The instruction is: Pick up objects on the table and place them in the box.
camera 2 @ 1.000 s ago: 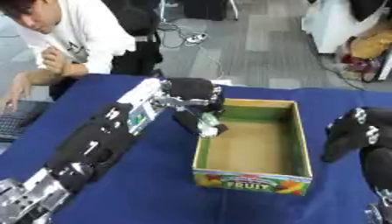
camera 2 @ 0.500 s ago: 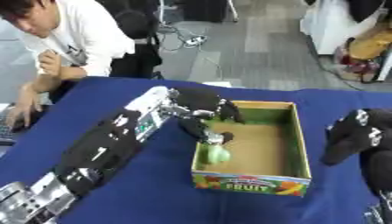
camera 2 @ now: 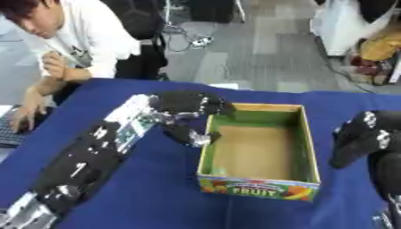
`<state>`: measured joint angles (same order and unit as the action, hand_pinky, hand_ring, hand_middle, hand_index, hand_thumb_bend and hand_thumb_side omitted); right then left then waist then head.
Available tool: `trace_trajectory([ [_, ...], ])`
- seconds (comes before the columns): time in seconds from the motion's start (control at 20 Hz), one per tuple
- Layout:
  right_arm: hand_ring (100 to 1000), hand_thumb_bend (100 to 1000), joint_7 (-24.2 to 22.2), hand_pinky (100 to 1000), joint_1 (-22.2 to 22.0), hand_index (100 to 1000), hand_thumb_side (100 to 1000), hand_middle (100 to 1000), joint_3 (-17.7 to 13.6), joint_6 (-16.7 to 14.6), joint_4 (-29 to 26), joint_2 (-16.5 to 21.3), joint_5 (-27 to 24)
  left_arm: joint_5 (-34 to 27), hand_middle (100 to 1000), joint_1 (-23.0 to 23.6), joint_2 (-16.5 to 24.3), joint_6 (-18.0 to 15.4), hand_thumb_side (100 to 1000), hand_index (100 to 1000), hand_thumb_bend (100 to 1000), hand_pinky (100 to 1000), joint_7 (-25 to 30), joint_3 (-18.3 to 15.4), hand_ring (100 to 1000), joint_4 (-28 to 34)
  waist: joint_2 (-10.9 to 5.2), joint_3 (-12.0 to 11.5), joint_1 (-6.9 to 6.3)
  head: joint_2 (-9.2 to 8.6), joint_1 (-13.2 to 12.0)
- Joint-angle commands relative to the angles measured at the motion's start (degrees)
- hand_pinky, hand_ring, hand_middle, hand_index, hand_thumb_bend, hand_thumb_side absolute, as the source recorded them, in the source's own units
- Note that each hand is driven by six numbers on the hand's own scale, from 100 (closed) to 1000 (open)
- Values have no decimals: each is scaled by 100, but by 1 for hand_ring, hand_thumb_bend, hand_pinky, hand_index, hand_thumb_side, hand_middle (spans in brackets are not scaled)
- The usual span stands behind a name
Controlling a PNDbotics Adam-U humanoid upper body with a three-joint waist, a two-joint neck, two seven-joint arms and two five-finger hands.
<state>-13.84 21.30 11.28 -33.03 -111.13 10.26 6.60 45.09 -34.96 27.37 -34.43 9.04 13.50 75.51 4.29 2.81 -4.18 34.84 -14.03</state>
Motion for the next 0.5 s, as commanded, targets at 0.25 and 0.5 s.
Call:
trace_trajectory([
  [0.25, 232, 100, 109, 100, 163, 452, 905, 355, -75, -47, 44, 166, 149, -1098, 840, 1282, 318, 977, 929, 922, 273, 793, -335, -534, 729, 1824, -54, -217, 41, 143, 163],
  [0.5, 231, 100, 146, 100, 195, 452, 907, 356, -76, -72, 101, 160, 228, -1585, 804, 2043, -248, 1510, 925, 921, 273, 726, -451, -914, 668, 2720, -48, -370, 88, 174, 189],
])
